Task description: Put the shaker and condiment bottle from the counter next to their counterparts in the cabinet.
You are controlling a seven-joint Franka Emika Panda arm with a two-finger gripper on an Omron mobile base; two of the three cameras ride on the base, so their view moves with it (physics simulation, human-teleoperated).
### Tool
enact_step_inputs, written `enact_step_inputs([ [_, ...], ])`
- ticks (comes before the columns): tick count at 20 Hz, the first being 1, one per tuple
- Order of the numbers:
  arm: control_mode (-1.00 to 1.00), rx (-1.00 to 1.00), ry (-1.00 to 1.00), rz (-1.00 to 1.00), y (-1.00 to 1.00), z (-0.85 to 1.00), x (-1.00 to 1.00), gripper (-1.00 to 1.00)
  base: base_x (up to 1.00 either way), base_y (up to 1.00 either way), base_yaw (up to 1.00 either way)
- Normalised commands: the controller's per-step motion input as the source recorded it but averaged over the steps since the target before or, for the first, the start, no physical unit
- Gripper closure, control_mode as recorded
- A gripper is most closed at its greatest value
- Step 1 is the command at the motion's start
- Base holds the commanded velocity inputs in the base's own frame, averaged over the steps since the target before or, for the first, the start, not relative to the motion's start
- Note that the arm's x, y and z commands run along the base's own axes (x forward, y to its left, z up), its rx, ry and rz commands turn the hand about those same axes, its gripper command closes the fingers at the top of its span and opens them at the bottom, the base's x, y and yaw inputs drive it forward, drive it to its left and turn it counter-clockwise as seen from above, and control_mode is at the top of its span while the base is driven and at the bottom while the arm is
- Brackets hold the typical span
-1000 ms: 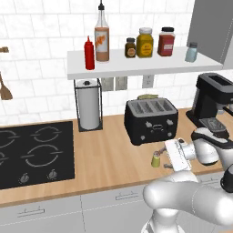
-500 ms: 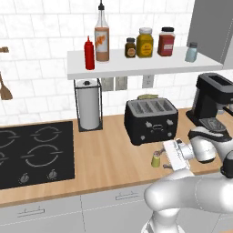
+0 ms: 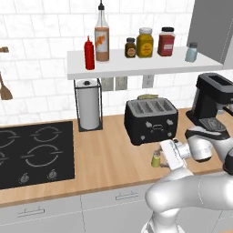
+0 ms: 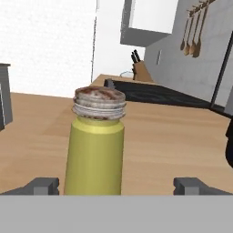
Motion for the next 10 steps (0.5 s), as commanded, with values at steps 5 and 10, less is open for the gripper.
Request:
enact_step_inputs([
  [5, -1.00, 0.00, 0.01, -0.03, 0.24, 0.00, 0.00, -1.00, 0.00, 0.00, 0.00],
  [10, -1.00, 0.00, 0.00, -0.03, 0.27, -0.01, 0.00, -1.00, 0.00, 0.00, 0.00],
])
